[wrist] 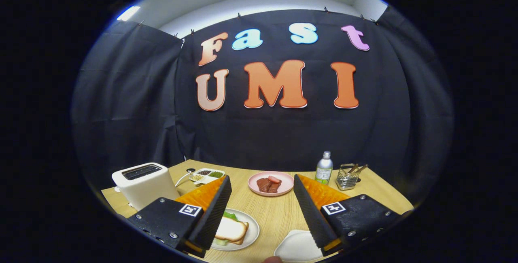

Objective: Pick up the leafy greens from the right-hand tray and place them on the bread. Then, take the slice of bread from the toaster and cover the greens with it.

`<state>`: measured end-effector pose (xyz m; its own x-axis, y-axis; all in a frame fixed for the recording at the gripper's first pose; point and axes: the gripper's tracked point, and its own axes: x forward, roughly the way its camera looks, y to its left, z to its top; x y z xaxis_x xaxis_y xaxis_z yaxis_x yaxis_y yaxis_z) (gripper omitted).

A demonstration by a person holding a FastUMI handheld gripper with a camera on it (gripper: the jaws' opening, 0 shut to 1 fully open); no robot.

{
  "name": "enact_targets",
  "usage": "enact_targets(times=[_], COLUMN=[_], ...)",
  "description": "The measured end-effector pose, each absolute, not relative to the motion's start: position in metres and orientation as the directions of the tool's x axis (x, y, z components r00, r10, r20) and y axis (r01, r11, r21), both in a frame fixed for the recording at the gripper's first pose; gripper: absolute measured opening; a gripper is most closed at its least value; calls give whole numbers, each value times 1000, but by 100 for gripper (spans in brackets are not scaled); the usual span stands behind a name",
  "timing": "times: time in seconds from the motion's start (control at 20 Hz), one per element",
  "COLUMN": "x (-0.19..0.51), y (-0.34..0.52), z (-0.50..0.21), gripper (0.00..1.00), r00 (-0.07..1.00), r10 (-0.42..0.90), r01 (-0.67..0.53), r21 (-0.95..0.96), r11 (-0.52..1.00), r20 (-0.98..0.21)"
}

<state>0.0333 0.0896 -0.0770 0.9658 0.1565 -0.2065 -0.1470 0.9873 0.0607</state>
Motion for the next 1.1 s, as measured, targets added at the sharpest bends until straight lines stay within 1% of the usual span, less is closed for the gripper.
enact_targets(times=[0.25, 0.4, 0.75, 0.9, 1.1], x=[19, 9, -3, -4, -3], y=[78, 78, 74, 72, 66], z=[-31, -14, -1, -2, 0], gripper=[94, 94, 94, 94, 94], r00=[994, 996, 995, 995, 996], r10=[101, 91, 78, 78, 51], r01=[-102, -90, -78, -79, -52], r21=[-11, -37, 0, 13, 5], r11=[995, 995, 997, 997, 999], r20=[-44, 24, 67, 63, 69])
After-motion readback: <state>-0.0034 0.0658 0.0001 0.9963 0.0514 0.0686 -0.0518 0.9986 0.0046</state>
